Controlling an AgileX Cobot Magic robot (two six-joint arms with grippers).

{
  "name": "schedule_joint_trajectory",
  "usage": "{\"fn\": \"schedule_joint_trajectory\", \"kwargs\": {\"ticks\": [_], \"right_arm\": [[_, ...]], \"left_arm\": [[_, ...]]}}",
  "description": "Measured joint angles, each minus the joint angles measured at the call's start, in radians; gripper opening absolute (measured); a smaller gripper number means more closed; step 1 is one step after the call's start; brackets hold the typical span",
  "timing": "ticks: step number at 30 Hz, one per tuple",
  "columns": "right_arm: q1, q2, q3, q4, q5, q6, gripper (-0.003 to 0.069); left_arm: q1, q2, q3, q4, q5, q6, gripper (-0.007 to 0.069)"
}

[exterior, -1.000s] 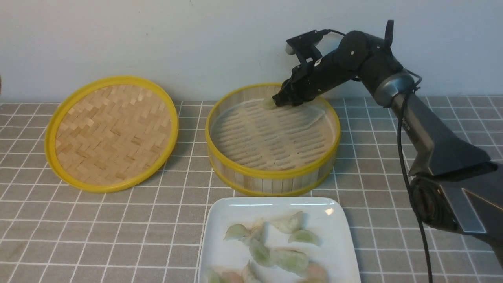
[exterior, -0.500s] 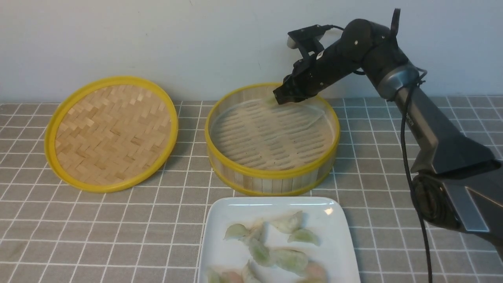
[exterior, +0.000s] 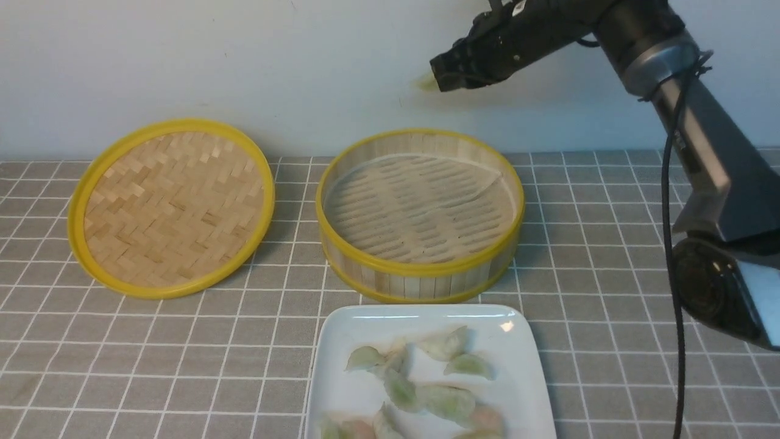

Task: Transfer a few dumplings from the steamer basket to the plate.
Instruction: Use the right arm to put the dumpling into the plate

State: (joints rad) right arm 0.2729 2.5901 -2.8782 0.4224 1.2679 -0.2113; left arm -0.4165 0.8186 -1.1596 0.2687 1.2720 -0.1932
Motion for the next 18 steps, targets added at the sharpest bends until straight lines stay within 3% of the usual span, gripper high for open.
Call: {"fn": "schedule_joint_trajectory", "kwargs": {"ticks": [4,9,18], "right_arm": [[0.000,-0.126,0.167,-0.012,0.000,-0.006,-0.0007],[0.000,-0.434,0.632,-0.053,-0.009,-0.083,-0.0007],[0.045,-0.846,1.398,0.090,-0.031,-0.240,-0.0007]], "left_arm": [[0.000,0.000,0.000,-0.001,0.000,0.000,-0.0005],[0.000,0.000,0.000,-0.001,0.000,0.000,-0.0005],[0.000,0.000,0.000,-0.002,-0.003,0.000,-0.0005]]}}
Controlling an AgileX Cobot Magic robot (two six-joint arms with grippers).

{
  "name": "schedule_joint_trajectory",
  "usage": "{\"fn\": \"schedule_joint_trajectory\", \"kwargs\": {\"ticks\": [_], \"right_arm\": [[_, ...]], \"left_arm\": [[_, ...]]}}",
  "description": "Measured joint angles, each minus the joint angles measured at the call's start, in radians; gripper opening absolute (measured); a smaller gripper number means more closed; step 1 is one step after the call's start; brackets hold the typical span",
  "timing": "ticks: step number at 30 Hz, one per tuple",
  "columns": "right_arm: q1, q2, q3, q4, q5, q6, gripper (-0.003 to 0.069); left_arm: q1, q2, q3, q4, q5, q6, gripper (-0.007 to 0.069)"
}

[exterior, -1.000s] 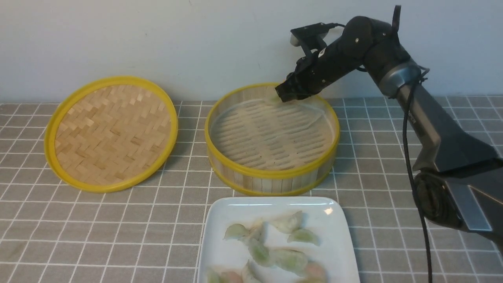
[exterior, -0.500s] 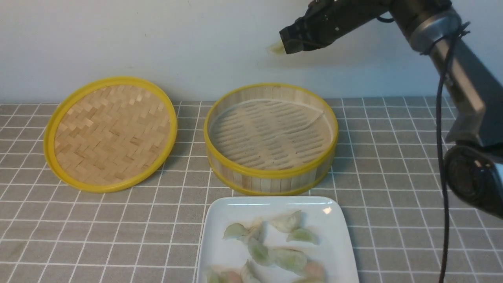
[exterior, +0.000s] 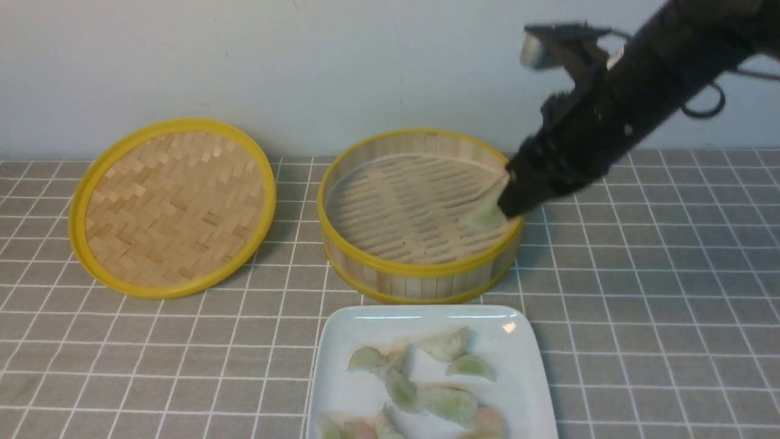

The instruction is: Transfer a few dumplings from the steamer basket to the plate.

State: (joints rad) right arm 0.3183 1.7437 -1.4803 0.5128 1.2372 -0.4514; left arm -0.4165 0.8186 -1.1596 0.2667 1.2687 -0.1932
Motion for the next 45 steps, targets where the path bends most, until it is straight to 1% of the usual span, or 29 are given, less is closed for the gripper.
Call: {"fn": "schedule_joint_trajectory", "kwargs": {"ticks": [1,2,4,5,6,7,11,12,15,16,18,19,20,21,23,25,26,28,30,33,34,37,40,41,42,43,45], "right_arm": [[0.004,-0.005,0.015,0.002,-0.003,-0.003,-0.0007],[0.039,-0.040,0.130,0.014,-0.036,-0.022,-0.0007],[0.088,-0.068,0.254,0.023,-0.107,-0.048,-0.0007],[0.112,-0.075,0.297,0.025,-0.148,-0.056,-0.0007],[0.117,-0.074,0.297,0.026,-0.148,-0.058,-0.0007],[0.155,-0.075,0.356,0.029,-0.225,-0.072,-0.0007],[0.201,-0.057,0.397,0.036,-0.355,-0.075,0.0000],[0.202,-0.057,0.397,0.037,-0.355,-0.075,0.0001],[0.205,-0.050,0.399,0.043,-0.414,-0.051,0.0034],[0.205,-0.050,0.399,0.043,-0.435,-0.040,0.0071],[0.205,-0.050,0.399,0.044,-0.441,-0.035,0.0113],[0.205,-0.050,0.399,0.044,-0.441,-0.033,0.0145],[0.205,-0.050,0.399,0.044,-0.441,-0.032,0.0192],[0.205,-0.050,0.398,0.043,-0.438,-0.032,0.0219],[0.205,-0.054,0.378,0.023,-0.396,-0.028,0.0266],[0.200,-0.072,0.342,0.002,-0.330,0.001,0.0280],[0.198,-0.083,0.324,-0.003,-0.300,0.014,0.0274],[0.182,-0.144,0.275,-0.017,-0.237,0.050,0.0227],[0.158,-0.244,0.231,-0.036,-0.194,0.066,0.0142],[0.114,-0.428,0.198,-0.059,-0.169,0.102,0.0032],[0.099,-0.470,0.197,-0.069,-0.168,0.112,0.0016],[0.047,-0.686,0.192,-0.129,-0.165,0.159,-0.0008],[0.015,-0.914,0.218,-0.207,-0.198,0.217,-0.0012],[0.014,-0.930,0.223,-0.213,-0.203,0.221,-0.0012],[0.007,-1.061,0.278,-0.252,-0.247,0.260,-0.0012],[0.007,-1.078,0.278,-0.256,-0.247,0.265,-0.0012],[0.002,-1.284,0.392,-0.306,-0.335,0.321,-0.0013]], "left_arm": [[0.000,0.000,0.000,0.000,0.000,0.000,-0.0005],[0.000,0.000,0.000,0.000,-0.005,0.000,-0.0005],[0.000,0.000,0.000,-0.001,-0.016,0.000,-0.0005],[0.000,0.000,0.000,-0.001,-0.018,0.000,-0.0005],[0.000,0.000,0.000,-0.001,-0.019,0.000,-0.0005],[0.000,0.000,0.000,-0.001,-0.021,0.000,-0.0005],[0.000,0.000,0.000,-0.001,-0.021,0.000,-0.0005],[0.000,0.000,0.000,-0.001,-0.021,0.000,-0.0005],[0.000,0.000,0.000,-0.001,-0.021,0.000,-0.0005],[0.000,0.000,0.000,-0.001,-0.021,0.000,-0.0005],[0.000,0.000,0.000,-0.001,-0.021,0.000,-0.0005],[0.000,0.000,0.000,-0.001,-0.021,0.000,-0.0005],[0.000,0.000,0.000,-0.001,-0.021,0.000,-0.0005],[0.000,0.000,0.000,-0.001,-0.021,0.000,-0.0005],[0.000,0.000,0.000,-0.001,-0.021,0.001,-0.0005],[0.000,0.000,0.000,-0.004,-0.024,0.001,-0.0005],[0.000,0.000,0.000,-0.007,-0.028,0.001,-0.0005],[0.000,0.000,0.000,-0.020,-0.043,0.001,-0.0005],[0.000,0.000,0.000,-0.032,-0.060,0.001,-0.0005],[0.000,0.000,0.000,-0.048,-0.084,0.002,-0.0005],[0.000,0.000,0.000,-0.049,-0.092,0.002,-0.0005],[0.000,0.000,0.000,-0.051,-0.124,0.002,-0.0005],[0.000,0.000,0.000,-0.051,-0.149,0.002,-0.0005],[0.000,0.000,0.000,-0.051,-0.152,0.002,-0.0005],[0.000,0.000,0.000,-0.051,-0.167,0.002,-0.0005],[0.000,0.000,0.000,-0.052,-0.171,0.002,-0.0005],[0.000,0.000,0.000,-0.052,-0.196,0.002,-0.0005]]}}
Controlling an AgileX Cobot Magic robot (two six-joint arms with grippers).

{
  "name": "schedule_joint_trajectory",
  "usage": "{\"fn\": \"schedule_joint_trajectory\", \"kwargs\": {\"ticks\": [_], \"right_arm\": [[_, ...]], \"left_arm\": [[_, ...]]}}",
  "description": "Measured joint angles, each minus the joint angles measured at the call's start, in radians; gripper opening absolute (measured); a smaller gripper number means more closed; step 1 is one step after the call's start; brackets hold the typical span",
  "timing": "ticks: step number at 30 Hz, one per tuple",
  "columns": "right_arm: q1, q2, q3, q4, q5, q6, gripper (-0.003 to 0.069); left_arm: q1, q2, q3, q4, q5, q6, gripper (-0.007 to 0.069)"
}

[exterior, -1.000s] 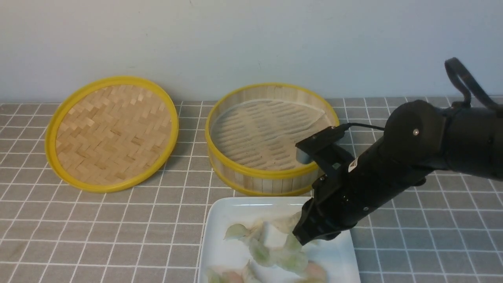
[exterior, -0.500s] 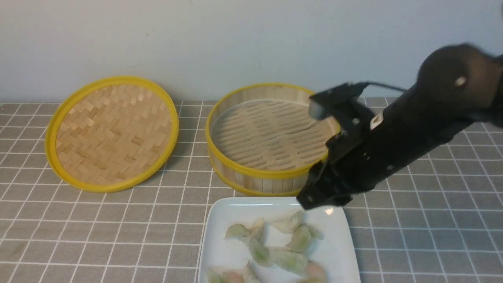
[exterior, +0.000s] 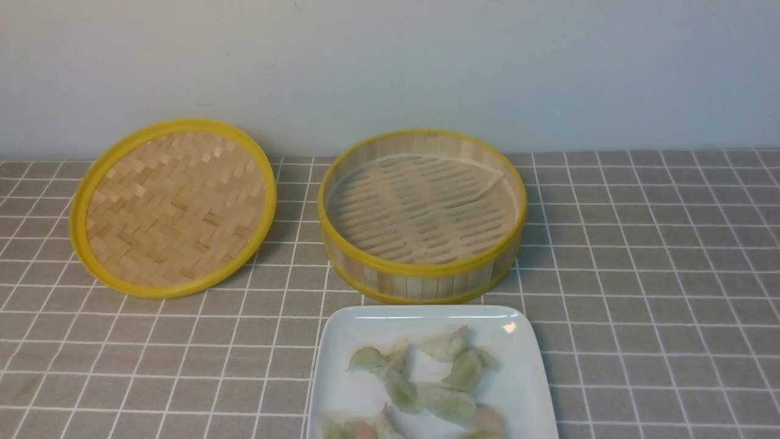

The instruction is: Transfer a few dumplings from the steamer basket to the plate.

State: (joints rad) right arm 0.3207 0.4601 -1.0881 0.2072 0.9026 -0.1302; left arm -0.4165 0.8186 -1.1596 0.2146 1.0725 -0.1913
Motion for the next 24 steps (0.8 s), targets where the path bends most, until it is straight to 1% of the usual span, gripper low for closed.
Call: {"fn": "schedule_joint_trajectory", "kwargs": {"ticks": [1,3,5,6,7,9,10,12,14,18,24], "right_arm": [[-0.001,-0.118,0.080,-0.028,-0.065,0.032,-0.0013],[-0.001,-0.268,0.193,-0.087,-0.157,0.101,-0.0013],[-0.001,-0.329,0.245,-0.121,-0.197,0.143,-0.0013],[-0.001,-0.395,0.313,-0.174,-0.242,0.214,-0.0013],[-0.001,-0.435,0.366,-0.207,-0.273,0.254,-0.0013],[-0.001,-0.472,0.442,-0.257,-0.320,0.331,-0.0013],[-0.001,-0.474,0.449,-0.261,-0.320,0.338,-0.0013],[-0.001,-0.478,0.514,-0.291,-0.370,0.412,-0.0013],[-0.001,-0.478,0.540,-0.295,-0.403,0.465,-0.0013],[-0.001,-0.478,0.545,-0.299,-0.432,0.506,-0.0013],[-0.001,-0.479,0.545,-0.300,-0.437,0.516,-0.0013]], "left_arm": [[0.000,0.000,0.000,-0.001,-0.012,0.000,-0.0005],[0.000,0.000,0.000,-0.003,-0.039,0.000,-0.0005],[0.000,0.000,0.000,-0.004,-0.050,0.001,-0.0005],[0.000,0.000,0.000,-0.011,-0.065,0.002,-0.0005],[0.000,0.000,0.000,-0.016,-0.072,0.004,-0.0005],[0.000,0.000,0.000,-0.020,-0.081,0.007,-0.0005],[0.000,0.000,0.000,-0.019,-0.083,0.006,-0.0005],[0.000,0.000,0.000,-0.019,-0.085,0.007,-0.0005],[0.000,-0.006,0.001,-0.022,-0.085,0.009,-0.0005],[0.000,-0.051,0.030,-0.022,-0.091,0.015,-0.0005],[0.000,-0.282,0.201,-0.025,-0.128,0.011,-0.0005]]}}
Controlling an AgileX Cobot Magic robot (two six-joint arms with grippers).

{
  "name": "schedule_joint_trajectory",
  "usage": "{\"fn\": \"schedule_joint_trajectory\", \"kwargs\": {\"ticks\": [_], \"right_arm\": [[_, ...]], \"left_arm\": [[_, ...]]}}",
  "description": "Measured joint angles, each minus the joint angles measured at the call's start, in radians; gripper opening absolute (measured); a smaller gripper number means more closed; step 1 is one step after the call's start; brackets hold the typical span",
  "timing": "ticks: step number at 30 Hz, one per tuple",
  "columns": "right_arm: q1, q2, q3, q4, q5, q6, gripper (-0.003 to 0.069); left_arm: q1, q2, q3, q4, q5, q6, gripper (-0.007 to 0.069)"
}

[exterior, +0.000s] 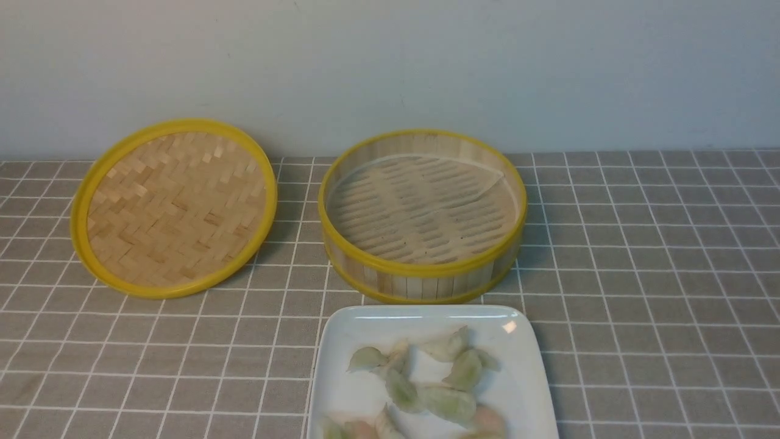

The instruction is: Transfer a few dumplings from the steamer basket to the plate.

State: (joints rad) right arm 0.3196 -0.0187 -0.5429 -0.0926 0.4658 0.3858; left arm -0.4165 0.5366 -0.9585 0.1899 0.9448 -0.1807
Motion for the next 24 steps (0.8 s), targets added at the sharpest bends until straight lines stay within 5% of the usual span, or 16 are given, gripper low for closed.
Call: {"fn": "schedule_joint_trajectory", "kwargs": {"ticks": [7,24], "right_arm": [[0.000,0.000,0.000,-0.002,0.000,0.015,-0.0013],[0.000,0.000,0.000,-0.002,0.000,0.019,-0.0013]], "left_arm": [[0.000,-0.265,0.218,-0.019,-0.155,-0.086,-0.0005],[0.000,-0.353,0.317,-0.019,-0.122,-0.100,-0.0005]]}}
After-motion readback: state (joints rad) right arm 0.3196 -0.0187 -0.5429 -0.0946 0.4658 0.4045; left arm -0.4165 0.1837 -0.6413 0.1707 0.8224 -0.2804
